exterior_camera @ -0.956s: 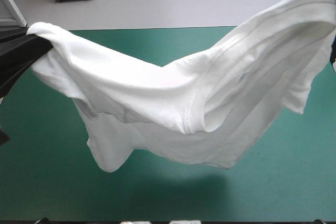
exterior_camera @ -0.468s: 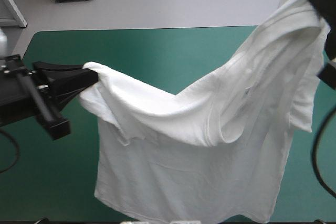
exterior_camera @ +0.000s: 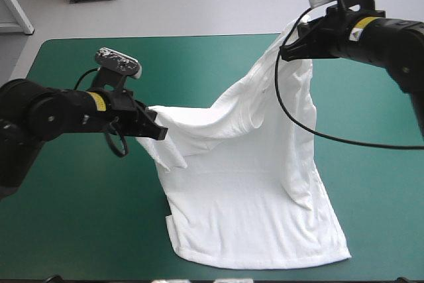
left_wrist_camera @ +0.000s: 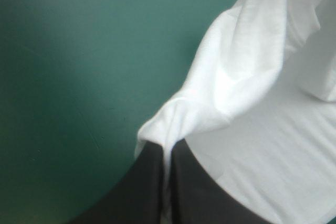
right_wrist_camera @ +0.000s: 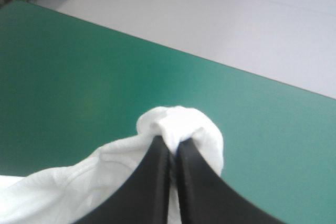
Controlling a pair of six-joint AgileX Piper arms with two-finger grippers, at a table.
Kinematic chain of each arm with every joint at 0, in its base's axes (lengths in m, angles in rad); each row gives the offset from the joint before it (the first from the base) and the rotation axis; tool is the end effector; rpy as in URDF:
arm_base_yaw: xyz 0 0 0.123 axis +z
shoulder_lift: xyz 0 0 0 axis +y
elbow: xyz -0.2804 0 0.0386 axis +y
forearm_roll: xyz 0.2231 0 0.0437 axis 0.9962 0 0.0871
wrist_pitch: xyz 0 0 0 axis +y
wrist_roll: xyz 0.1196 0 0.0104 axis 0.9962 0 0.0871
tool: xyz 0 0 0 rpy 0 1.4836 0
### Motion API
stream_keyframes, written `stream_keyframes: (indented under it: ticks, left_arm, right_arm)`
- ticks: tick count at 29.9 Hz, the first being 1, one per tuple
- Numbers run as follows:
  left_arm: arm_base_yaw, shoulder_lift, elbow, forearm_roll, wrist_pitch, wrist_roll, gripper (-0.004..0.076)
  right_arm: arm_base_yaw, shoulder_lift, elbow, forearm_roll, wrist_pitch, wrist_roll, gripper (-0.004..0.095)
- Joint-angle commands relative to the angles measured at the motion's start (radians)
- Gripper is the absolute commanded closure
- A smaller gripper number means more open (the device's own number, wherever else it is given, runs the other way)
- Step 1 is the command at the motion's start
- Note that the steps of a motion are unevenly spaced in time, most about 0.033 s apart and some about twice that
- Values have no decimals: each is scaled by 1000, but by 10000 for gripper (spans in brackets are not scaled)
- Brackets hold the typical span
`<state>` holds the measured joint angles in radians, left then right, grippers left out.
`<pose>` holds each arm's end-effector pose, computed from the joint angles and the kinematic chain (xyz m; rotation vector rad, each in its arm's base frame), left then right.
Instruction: Fold the cloth
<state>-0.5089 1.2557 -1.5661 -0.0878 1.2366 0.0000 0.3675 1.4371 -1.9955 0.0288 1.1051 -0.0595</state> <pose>0.1950 -0.1202 0.4224 0.6162 2.3549 -0.3455 0.2550 0.1015 0.5081 -0.4347 1.9906 0.2280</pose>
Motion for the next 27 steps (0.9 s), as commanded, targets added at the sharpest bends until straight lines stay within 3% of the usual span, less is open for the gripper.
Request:
stream_keyframes:
  ticks: [1,8,15,27]
  left_arm:
    - [-5,63,-18,49,-138,0,734]
    - [0,223,-18,146,-365,-6,733]
    - [112,357,-46,113,-542,-10,733]
    - [235,623,-183,-116,-656,166,733]
  right_arm:
    - [-3,54,-18,-81,-127,12,921]
    - [-86,220,-18,-2,-179,12,921]
    - [-173,367,-18,42,-219,-11,921]
    - [-195,574,-18,132,-291,-88,921]
